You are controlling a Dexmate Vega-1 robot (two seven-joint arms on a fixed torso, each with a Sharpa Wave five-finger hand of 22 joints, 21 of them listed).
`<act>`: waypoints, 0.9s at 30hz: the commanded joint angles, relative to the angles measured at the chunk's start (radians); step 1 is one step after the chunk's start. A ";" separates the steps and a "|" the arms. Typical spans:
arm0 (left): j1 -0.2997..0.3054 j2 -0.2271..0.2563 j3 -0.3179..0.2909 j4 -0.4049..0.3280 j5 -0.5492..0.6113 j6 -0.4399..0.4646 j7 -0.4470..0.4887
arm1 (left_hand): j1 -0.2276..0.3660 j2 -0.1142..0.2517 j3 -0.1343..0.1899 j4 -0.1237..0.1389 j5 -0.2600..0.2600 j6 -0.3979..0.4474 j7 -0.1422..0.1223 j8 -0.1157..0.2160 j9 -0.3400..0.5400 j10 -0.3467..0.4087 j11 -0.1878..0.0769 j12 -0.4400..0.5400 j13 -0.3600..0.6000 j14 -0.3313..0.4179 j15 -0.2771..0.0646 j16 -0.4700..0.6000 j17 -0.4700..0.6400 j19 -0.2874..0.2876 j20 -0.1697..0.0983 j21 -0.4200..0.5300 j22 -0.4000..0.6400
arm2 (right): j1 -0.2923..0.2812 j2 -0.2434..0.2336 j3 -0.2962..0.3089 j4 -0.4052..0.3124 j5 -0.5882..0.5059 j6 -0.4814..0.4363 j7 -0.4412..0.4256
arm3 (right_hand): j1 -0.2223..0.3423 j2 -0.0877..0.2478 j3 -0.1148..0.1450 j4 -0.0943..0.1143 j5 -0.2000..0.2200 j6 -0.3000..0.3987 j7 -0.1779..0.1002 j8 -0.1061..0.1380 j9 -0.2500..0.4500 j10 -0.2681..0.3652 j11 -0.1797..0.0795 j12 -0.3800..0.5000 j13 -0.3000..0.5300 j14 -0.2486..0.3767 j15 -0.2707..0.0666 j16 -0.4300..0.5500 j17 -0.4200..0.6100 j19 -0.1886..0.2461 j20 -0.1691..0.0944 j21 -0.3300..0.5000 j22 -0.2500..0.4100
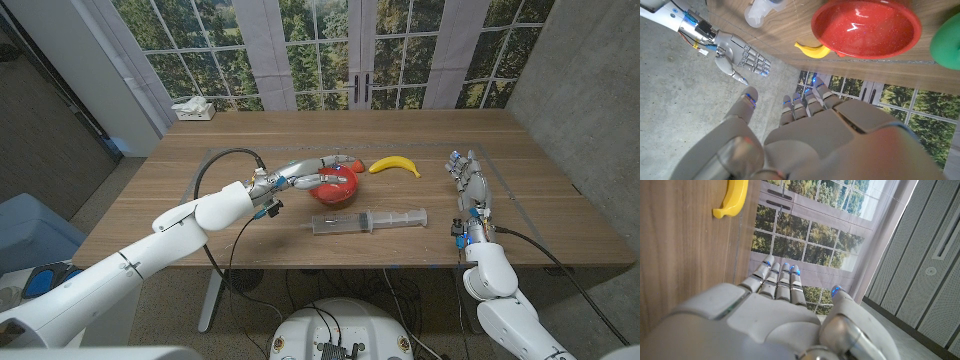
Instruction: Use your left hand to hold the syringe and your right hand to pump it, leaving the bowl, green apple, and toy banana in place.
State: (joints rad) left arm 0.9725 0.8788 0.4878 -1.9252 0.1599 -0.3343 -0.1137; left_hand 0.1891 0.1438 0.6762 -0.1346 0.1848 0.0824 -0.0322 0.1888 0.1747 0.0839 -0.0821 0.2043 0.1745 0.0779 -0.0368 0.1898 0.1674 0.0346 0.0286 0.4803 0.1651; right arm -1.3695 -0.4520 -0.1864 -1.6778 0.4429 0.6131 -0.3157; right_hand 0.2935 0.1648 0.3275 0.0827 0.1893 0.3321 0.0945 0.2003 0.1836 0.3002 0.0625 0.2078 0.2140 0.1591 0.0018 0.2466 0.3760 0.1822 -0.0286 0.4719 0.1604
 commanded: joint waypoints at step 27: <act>-0.019 0.051 0.040 -0.113 0.109 0.147 -0.091 | 0.035 -0.051 -0.022 -0.044 -0.009 0.048 -0.012 0.009 0.004 0.036 -0.005 0.005 0.006 0.092 -0.021 0.012 0.004 0.030 0.009 -0.036 0.005 | -0.052 0.010 0.022 -0.019 -0.009 0.028 0.007 | -0.016 -0.003 0.002 -0.011 -0.005 0.011 0.001 0.000 0.005 0.010 0.002 0.003 0.000 0.010 0.003 0.004 -0.002 0.018 0.003 -0.019 0.006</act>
State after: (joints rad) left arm 0.9630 0.9177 0.5063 -1.9923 0.2331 -0.2270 -0.1876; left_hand 0.2187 0.1044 0.6552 -0.1710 0.1808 0.1177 -0.0445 0.1927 0.1746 0.0980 -0.0906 0.1994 0.1796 0.1575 -0.0393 0.1966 0.1702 0.0524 0.0356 0.4507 0.1674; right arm -1.4067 -0.4437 -0.1706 -1.6928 0.4309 0.6311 -0.3169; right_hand 0.2776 0.1594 0.3284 0.0754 0.1847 0.3321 0.0945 0.2003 0.1836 0.3038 0.0661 0.2078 0.2140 0.1621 0.0048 0.2466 0.3709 0.1964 -0.0285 0.4568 0.1604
